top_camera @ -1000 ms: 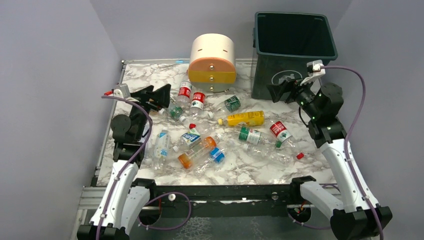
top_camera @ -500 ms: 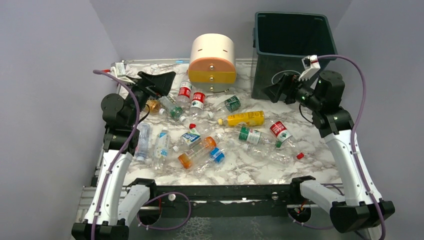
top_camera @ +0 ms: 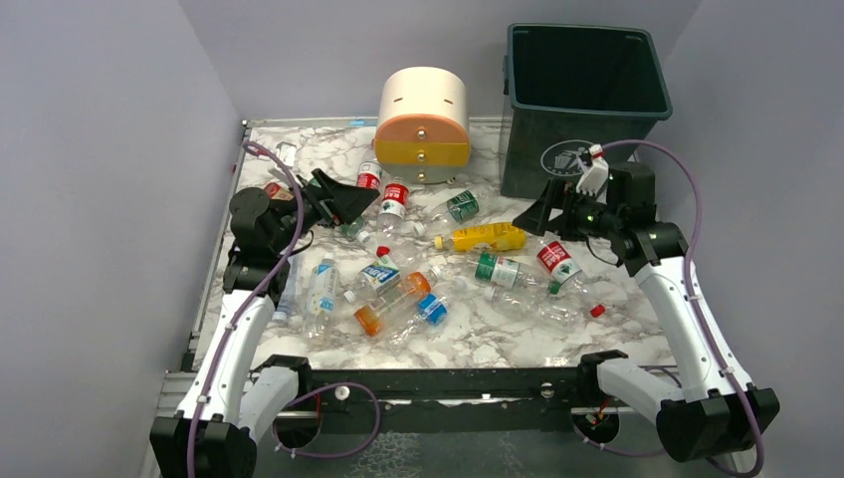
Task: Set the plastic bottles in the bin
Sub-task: Pick up the plastic bottle at the center of the board.
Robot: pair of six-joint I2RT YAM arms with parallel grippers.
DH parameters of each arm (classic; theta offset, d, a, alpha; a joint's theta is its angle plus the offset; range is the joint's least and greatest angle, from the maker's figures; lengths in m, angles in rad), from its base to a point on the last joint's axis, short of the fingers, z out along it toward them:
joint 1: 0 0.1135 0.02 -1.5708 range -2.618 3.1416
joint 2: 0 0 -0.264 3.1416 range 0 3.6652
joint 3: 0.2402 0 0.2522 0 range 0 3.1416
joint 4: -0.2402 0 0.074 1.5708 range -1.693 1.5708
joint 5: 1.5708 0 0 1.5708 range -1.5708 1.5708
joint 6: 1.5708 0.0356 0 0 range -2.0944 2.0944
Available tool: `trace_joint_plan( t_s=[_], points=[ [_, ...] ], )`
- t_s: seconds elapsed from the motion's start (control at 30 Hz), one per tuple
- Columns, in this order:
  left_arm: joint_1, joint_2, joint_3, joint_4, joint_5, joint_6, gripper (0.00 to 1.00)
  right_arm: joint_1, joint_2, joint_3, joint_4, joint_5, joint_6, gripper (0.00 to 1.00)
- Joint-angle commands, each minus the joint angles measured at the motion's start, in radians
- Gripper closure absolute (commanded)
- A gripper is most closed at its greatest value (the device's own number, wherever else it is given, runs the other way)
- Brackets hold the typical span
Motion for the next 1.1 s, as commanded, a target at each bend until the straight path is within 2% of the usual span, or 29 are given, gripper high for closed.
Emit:
trace_joint_plan(
  t_s=[0.0,0.17,0.23,0.3,0.37,0.57,0.7,0.87,1.07],
  points=[
    [0.004,-0.009,0.000,0.003,0.075,-0.009,0.01,0.005,-0.011,-0.010,-0.139,0.088,-0.049,0.01],
    [0.004,0.105,-0.048,0.154,0.225,-0.128,0.01,0.006,-0.050,-0.093,-0.094,0.258,-0.032,0.00],
    [0.004,0.118,-0.066,0.163,0.248,-0.119,0.01,0.004,-0.035,-0.128,-0.062,0.312,-0.050,0.00],
    [0.004,0.098,-0.088,0.136,0.228,-0.069,0.01,0.005,-0.002,-0.154,-0.037,0.356,-0.064,0.00],
    [0.004,0.075,-0.089,0.038,0.163,0.019,0.01,0.005,0.045,-0.160,-0.024,0.404,-0.065,0.01],
    [0.000,0.078,-0.134,-0.037,0.078,0.062,0.01,0.005,0.221,-0.119,-0.033,0.580,-0.082,0.04],
    [-0.019,0.098,-0.135,-0.083,0.046,0.112,0.01,0.005,0.268,-0.141,-0.004,0.594,-0.083,0.05],
    [-0.062,0.181,-0.098,-0.122,0.086,0.153,0.01,0.008,0.308,-0.142,-0.020,0.626,-0.076,0.05],
    [-0.148,0.161,-0.084,-0.132,-0.013,0.181,0.01,0.016,0.366,-0.140,-0.030,0.642,-0.071,0.06]
  ],
)
